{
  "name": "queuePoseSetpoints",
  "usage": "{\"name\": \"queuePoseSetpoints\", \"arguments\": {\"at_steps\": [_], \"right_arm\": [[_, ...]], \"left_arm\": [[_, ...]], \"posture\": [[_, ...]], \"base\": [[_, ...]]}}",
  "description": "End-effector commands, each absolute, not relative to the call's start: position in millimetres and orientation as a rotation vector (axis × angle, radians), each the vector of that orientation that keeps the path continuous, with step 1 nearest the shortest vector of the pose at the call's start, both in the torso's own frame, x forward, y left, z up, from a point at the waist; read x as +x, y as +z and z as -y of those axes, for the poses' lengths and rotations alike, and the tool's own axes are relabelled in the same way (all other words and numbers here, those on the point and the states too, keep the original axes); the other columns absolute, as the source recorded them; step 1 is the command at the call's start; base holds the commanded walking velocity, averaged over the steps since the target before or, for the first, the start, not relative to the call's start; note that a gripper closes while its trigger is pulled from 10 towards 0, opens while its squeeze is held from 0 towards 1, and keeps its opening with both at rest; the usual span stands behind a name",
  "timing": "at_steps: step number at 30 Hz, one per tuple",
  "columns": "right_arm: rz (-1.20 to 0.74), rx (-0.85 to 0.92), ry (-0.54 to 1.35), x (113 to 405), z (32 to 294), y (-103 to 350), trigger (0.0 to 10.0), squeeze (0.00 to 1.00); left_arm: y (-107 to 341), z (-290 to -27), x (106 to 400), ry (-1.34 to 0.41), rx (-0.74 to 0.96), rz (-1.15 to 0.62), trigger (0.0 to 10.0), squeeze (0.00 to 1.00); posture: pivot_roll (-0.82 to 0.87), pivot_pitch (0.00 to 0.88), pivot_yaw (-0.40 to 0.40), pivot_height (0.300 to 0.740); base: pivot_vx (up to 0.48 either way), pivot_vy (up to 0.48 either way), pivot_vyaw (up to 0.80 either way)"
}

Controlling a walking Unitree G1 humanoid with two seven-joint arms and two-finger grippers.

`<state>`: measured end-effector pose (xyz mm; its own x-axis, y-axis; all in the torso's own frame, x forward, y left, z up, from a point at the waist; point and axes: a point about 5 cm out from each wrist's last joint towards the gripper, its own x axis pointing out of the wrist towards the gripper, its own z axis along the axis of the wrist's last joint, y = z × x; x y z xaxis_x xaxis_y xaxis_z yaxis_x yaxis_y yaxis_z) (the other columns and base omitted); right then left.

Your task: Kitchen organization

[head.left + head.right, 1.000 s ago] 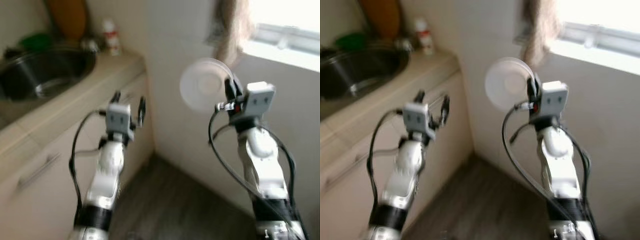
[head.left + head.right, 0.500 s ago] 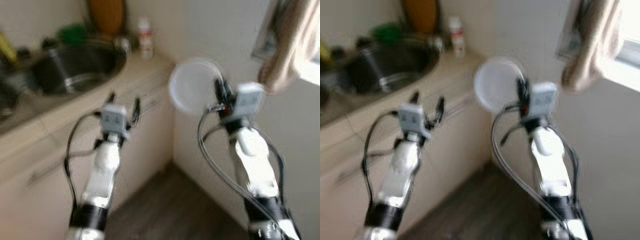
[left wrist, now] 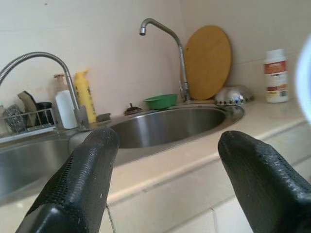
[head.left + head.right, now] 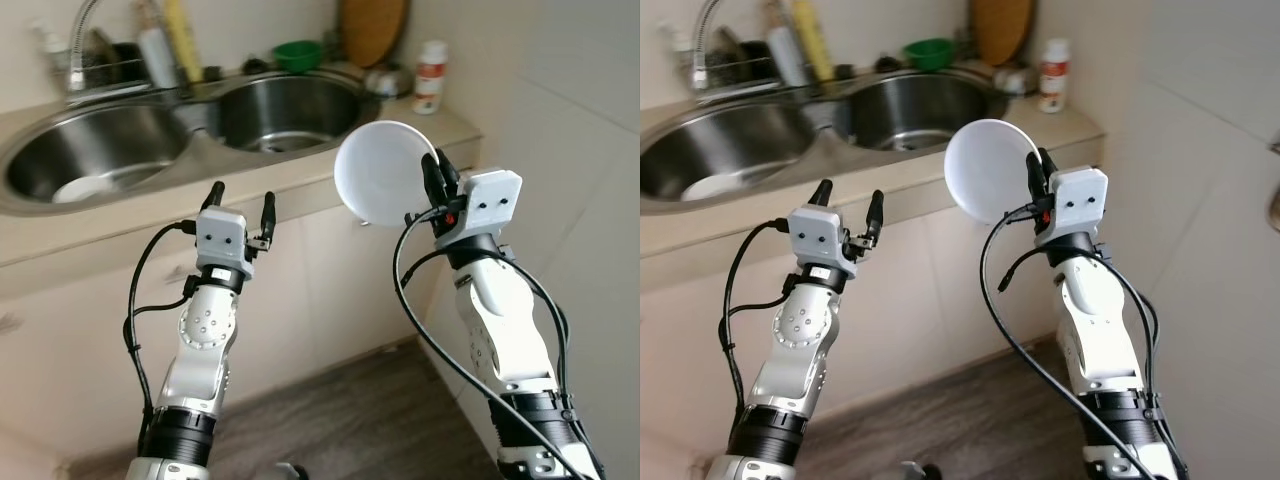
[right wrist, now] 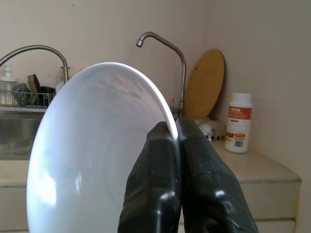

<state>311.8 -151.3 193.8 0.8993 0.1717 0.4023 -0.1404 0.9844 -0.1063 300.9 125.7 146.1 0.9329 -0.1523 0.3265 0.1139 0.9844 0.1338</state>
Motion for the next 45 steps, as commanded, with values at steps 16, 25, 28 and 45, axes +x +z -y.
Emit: {"name": "queuePoseSetpoints", "arguments": {"at_steps": [16,25,28,45], "right_arm": [[0.485,-0.038,0.14,311.7,150.2,205.5,0.0,0.0],[0.487,-0.019,0.118,313.2,152.3,206.6,0.0,0.0],[0.486,-0.017,0.116,313.5,152.2,206.7,0.0,0.0],[0.489,-0.039,0.108,314.7,152.7,207.5,0.0,0.0]], "left_arm": [[151.1,-133.8,301.5,-0.112,0.138,0.37,10.0,0.0],[151.5,-133.6,302.2,-0.115,0.137,0.371,10.0,0.0],[151.7,-133.7,302.5,-0.115,0.136,0.371,10.0,0.0],[153.9,-132.3,301.7,-0.122,0.12,0.385,10.0,0.0]], "posture": [[-0.09,0.0,0.023,0.74],[-0.09,0.0,0.024,0.74],[-0.09,0.0,0.024,0.74],[-0.09,0.0,0.023,0.74]], "base": [[0.402,0.0,0.56],[0.38,0.0,0.0],[0.196,0.0,0.0],[0.0,0.0,0.24]]}}
